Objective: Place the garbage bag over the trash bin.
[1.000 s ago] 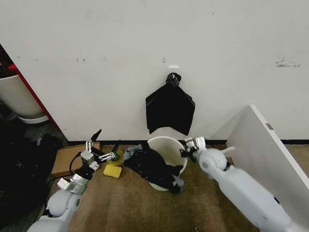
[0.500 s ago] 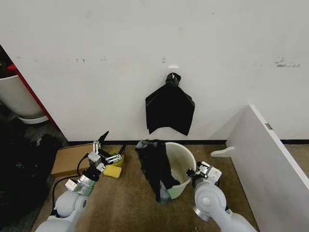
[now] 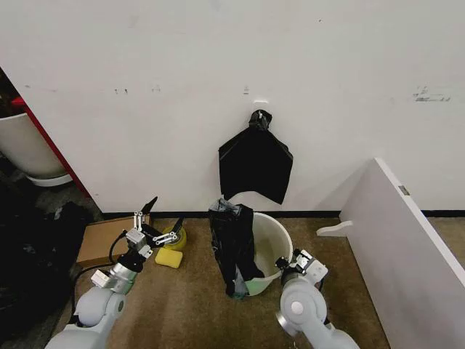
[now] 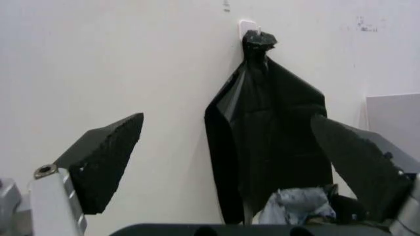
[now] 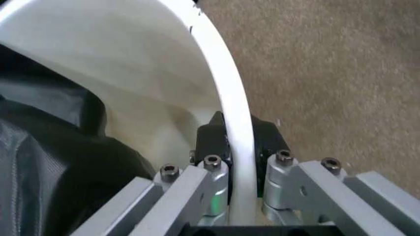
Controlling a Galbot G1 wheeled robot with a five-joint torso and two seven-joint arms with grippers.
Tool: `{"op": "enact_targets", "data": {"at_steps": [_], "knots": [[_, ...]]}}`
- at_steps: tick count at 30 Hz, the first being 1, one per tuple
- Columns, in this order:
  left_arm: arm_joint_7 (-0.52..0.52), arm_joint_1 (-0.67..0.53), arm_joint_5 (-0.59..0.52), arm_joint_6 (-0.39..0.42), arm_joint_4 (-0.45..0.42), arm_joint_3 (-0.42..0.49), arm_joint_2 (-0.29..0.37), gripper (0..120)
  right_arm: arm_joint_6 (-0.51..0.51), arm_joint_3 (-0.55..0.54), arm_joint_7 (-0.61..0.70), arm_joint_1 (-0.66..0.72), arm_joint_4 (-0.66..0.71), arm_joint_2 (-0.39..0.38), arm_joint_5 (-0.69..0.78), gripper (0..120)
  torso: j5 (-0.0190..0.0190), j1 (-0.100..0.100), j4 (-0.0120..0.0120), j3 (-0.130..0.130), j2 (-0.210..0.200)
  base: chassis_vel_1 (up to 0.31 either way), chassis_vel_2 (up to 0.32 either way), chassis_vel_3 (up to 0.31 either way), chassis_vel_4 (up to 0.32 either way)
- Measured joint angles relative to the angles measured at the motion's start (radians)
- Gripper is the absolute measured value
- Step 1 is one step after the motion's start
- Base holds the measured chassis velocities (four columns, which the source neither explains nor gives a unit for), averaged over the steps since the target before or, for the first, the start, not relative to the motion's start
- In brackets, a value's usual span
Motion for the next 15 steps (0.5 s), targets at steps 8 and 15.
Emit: {"op": "enact_targets", "data": {"at_steps": [8, 15], "knots": [[0.001, -0.002, -0.003, -0.006, 0.007, 0.011, 0.013, 100, -0.001, -0.001, -0.006, -0.069, 0.113, -0.005, -0.042, 31, 0.0004, 0.0, 0.0003, 0.0, 0.0, 0.0, 0.0, 0.0, 0.0], [0.002, 0.008, -0.001, -0.006, -0.003, 0.016, 0.006, 100, 0.008, 0.005, -0.054, -0.075, 0.183, -0.05, -0.149, 54, 0.0006, 0.0, 0.0002, 0.0, 0.0, 0.0, 0.0, 0.0, 0.0]]}}
